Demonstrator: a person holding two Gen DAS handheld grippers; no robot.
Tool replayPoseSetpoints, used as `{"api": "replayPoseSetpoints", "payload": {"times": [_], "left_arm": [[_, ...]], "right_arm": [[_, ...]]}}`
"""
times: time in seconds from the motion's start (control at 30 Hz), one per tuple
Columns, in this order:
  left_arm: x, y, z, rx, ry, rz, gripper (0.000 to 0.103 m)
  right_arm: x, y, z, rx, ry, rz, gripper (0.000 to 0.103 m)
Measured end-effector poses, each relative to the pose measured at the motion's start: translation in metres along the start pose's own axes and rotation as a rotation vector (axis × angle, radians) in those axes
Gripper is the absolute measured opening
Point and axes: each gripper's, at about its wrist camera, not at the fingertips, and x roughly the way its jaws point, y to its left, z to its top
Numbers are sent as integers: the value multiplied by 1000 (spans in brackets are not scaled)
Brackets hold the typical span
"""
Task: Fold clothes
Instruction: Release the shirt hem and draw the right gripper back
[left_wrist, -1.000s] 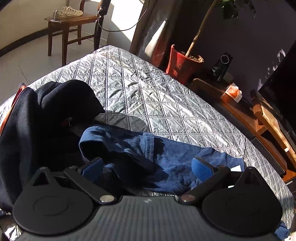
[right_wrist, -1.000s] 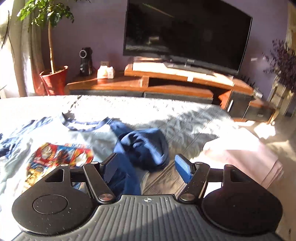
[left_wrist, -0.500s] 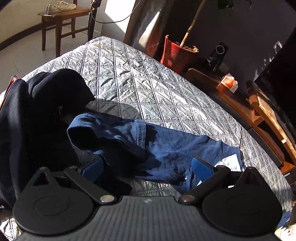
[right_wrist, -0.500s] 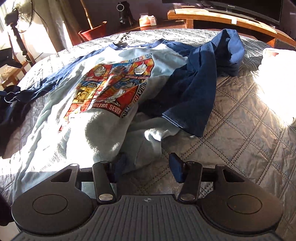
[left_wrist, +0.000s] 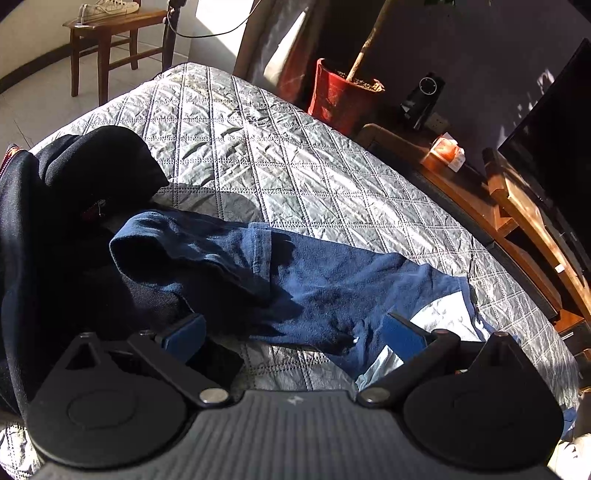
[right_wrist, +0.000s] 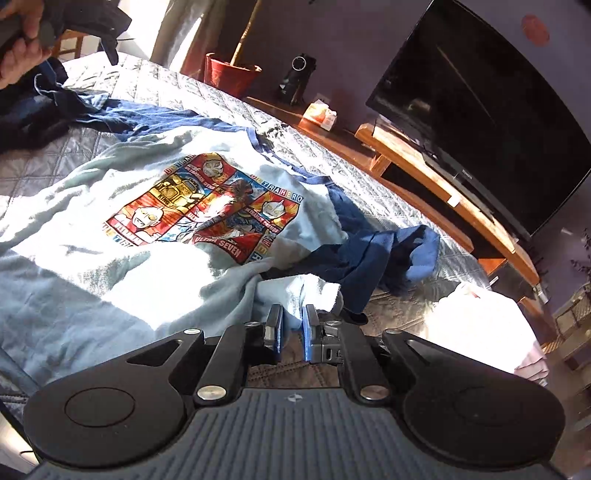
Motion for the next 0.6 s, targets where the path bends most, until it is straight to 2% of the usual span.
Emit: {"api": "replayPoseSetpoints", "payload": {"times": [0.03, 0.1, 0.17, 0.37, 0.43, 0.47, 0.57, 0.6], "left_arm": [[0, -1, -1, 4, 1, 0, 101], [1, -3, -3, 13, 6, 0, 101], [1, -6, -5, 25, 10, -1, 101], [0, -12, -8, 60, 14, -14, 101], [1, -13, -9, 67, 19, -17, 101], [1, -14, -9, 70, 19, -18, 101], [1, -15, -10, 74, 20, -22, 101], [1, -15, -10, 76, 21, -23, 101]], "right_arm": [[-3, -2, 0, -4, 4, -25, 17], [-3, -14, -4, 98, 69, 58, 27], [-2, -27, -13, 255, 112, 181, 35], [16, -50, -64, 562, 193, 182, 38], [24, -53, -80, 615, 204, 183, 39], [26, -53, -83, 598, 194, 162, 43], [34, -55, -89, 549, 185, 95, 80], [37, -56, -92, 546, 191, 81, 80]]}}
